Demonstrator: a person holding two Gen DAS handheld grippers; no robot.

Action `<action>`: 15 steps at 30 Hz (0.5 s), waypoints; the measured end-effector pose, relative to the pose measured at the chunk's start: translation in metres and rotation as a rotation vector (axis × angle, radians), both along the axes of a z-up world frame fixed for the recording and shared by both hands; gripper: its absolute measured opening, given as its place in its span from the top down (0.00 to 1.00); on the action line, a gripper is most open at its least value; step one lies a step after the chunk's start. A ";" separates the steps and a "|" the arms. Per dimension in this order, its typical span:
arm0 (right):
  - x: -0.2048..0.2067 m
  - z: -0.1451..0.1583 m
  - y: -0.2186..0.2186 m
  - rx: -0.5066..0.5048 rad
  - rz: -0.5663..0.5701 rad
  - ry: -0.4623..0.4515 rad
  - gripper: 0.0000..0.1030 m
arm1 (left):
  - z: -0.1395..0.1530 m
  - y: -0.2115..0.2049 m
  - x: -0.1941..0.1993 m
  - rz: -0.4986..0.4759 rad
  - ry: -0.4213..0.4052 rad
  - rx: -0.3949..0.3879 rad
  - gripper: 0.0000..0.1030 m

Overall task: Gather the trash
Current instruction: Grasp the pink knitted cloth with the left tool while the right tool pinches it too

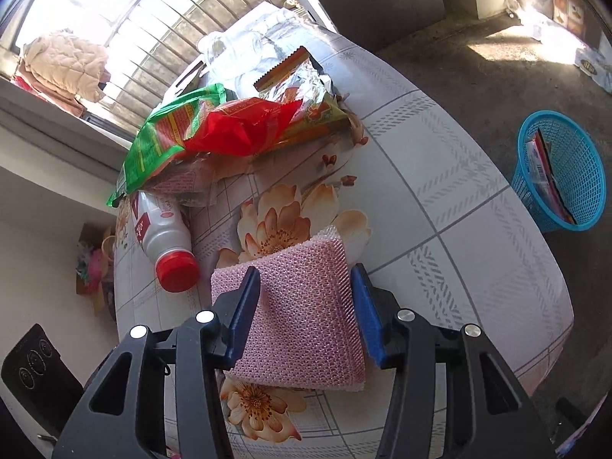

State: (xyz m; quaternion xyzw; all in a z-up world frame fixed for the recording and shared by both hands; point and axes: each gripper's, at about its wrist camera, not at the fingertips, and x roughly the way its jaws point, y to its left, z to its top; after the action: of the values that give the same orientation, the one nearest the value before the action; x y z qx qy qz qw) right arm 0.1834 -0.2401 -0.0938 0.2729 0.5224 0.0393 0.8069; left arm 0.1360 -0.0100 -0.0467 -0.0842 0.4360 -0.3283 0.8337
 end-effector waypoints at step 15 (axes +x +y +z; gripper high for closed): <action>0.019 -0.008 0.008 -0.017 0.124 0.009 0.56 | -0.029 -0.050 -0.004 -0.092 0.060 0.229 0.48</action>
State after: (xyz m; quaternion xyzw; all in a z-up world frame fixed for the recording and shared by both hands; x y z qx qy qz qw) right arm 0.2027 -0.2318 -0.1018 0.2334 0.5422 0.0837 0.8028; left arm 0.1323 -0.0595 -0.0752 0.0222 0.4987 -0.3117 0.8085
